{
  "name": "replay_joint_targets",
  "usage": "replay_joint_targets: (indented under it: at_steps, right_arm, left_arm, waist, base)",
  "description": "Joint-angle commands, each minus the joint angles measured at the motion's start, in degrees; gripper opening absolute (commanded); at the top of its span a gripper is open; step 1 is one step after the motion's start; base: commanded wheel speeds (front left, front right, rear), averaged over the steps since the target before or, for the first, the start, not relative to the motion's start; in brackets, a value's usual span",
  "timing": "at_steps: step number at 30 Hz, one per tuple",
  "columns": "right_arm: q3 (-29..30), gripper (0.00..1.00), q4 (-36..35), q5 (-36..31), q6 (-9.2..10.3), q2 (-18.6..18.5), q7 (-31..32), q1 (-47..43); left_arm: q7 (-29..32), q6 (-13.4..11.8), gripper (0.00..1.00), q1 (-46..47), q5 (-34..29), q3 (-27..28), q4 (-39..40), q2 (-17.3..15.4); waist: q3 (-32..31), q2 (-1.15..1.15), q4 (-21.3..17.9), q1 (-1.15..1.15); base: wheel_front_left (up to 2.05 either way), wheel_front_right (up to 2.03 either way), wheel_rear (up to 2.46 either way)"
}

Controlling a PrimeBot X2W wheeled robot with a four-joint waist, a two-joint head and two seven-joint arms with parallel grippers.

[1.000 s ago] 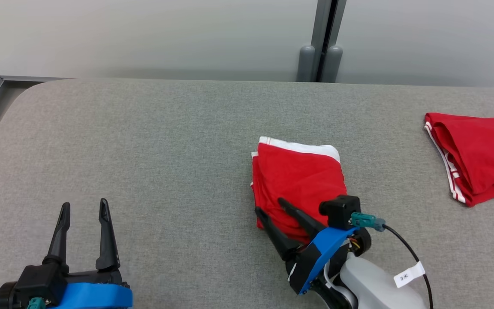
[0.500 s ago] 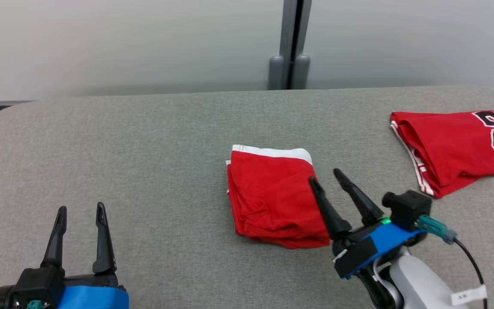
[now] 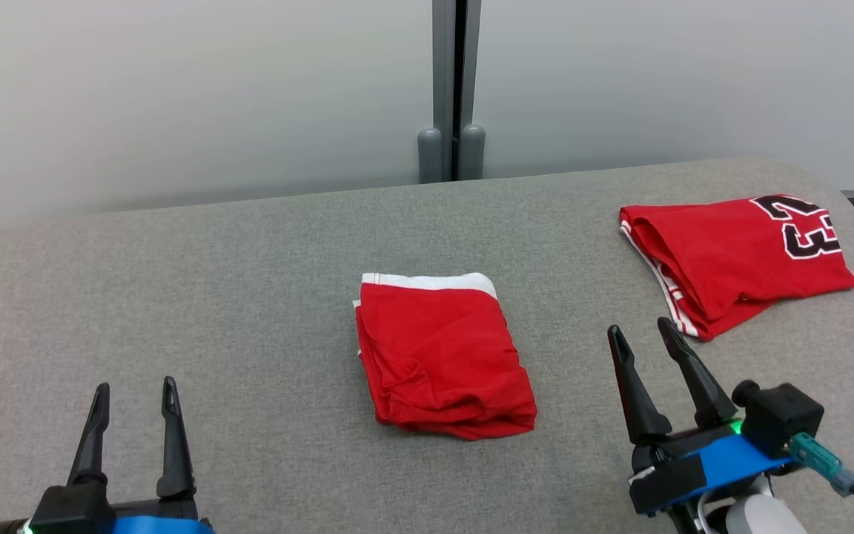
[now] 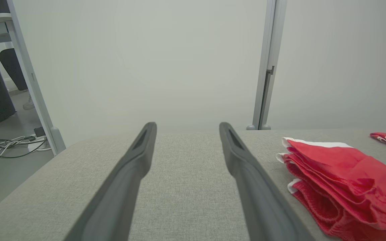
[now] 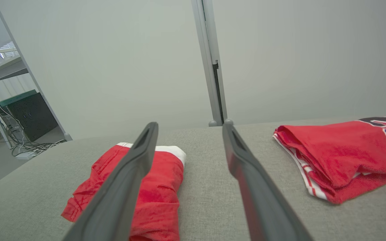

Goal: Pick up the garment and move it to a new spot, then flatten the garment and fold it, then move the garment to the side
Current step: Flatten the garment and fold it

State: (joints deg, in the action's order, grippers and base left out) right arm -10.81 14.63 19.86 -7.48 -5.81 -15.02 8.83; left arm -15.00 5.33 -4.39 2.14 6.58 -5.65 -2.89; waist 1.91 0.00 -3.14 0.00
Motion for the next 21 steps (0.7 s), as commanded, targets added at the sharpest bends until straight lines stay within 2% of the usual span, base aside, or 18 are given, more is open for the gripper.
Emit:
replay_joint_targets:
  at_steps: [1, 10, 21]
  right_arm:
    - [0.62, 1.0, -0.89, -1.1, -0.03, 0.4, -0.18, -1.43]
    - [3.84, 1.0, -3.55, -5.34, -0.03, 1.97, -0.18, -6.87]
    - [4.52, 1.0, -2.94, -6.75, -0.03, 2.78, -0.18, -7.53]
  left_arm:
    - [-0.24, -0.28, 1.0, -0.69, -0.38, 0.06, 0.07, 0.01]
    - [-0.24, -1.04, 1.0, -2.51, -1.46, -0.42, -0.63, -0.08]
    - [-0.24, -1.38, 1.0, -3.01, -1.34, -0.7, -0.72, -0.18]
  waist:
    - [-0.36, 0.0, -0.08, 0.0]
    - [-1.45, 0.0, 0.79, 0.0]
    - [-1.53, 0.0, 1.13, 0.0]
  base:
    - [0.0, 0.0, 0.0]
    - [0.0, 0.0, 0.0]
    - [0.0, 0.0, 0.0]
